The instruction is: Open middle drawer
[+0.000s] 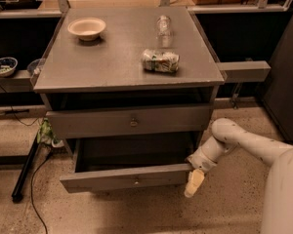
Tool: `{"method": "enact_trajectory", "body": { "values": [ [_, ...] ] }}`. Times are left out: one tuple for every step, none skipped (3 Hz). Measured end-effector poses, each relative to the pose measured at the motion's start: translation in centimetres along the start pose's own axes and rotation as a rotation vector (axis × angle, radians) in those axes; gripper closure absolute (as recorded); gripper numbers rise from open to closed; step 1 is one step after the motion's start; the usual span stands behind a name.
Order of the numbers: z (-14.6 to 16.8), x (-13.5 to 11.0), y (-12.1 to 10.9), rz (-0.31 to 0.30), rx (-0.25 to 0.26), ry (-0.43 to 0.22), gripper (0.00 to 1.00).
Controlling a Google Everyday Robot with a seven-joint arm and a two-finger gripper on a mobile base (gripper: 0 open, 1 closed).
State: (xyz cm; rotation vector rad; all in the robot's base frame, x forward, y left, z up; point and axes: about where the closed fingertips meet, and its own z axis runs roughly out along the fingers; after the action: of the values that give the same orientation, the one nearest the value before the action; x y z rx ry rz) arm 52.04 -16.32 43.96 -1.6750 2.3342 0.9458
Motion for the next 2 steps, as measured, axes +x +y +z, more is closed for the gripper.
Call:
{"method": "enact_trajectory", "body": {
  "values": [
    [0.00, 0.00, 0.00, 0.000, 0.000, 0.000, 0.00],
    [0.04, -0.18, 0.14, -0.008, -0.006, -0.007, 0.00]
  ]
}}
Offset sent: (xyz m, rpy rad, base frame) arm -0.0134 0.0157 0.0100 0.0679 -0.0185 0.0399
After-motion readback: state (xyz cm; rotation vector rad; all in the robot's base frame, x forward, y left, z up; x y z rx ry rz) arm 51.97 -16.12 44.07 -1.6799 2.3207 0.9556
